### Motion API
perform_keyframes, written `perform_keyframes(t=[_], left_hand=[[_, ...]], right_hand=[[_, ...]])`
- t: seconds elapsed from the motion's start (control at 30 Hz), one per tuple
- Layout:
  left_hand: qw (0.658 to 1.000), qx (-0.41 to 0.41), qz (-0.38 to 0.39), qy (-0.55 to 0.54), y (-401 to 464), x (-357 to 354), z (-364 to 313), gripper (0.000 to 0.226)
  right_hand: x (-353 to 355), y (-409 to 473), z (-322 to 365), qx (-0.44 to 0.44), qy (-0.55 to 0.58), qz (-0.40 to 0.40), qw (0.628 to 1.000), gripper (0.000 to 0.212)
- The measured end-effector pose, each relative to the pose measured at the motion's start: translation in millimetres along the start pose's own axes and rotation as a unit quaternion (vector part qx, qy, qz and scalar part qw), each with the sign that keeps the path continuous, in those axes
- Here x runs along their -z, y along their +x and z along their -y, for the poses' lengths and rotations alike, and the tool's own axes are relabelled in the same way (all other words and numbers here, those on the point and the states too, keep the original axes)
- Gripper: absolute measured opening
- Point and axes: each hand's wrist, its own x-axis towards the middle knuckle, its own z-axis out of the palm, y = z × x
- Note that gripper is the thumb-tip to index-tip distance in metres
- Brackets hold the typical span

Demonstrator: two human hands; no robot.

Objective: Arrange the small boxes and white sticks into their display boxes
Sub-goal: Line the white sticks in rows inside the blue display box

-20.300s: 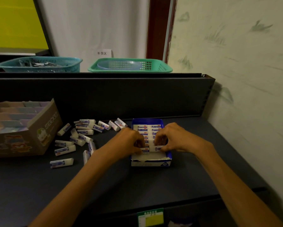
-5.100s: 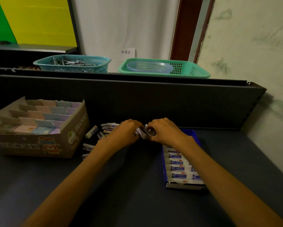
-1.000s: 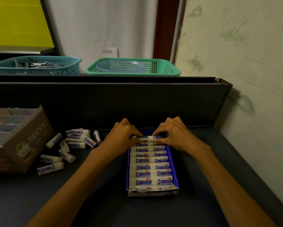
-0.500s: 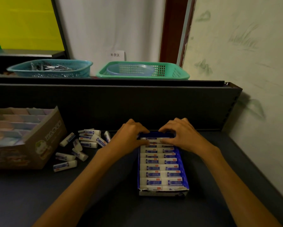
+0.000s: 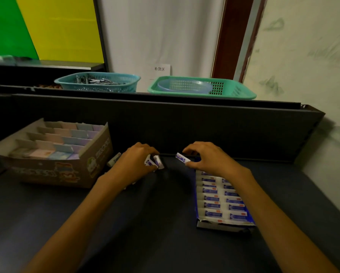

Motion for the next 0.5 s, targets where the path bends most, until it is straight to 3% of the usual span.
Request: perform_keyframes(t=[0.33,0.5], left_hand=[[0.996,-0.042,0.028,0.067,2,-15,6,0.036],[0.993,-0.052,0.039,0.094,5,-14,8,0.038]], right_hand=[[-18,19,1,-0.06,-0.11,0.041,0.991,0.056],[-20,29,7,-0.073,-0.164,0.041,0.983,0.043]])
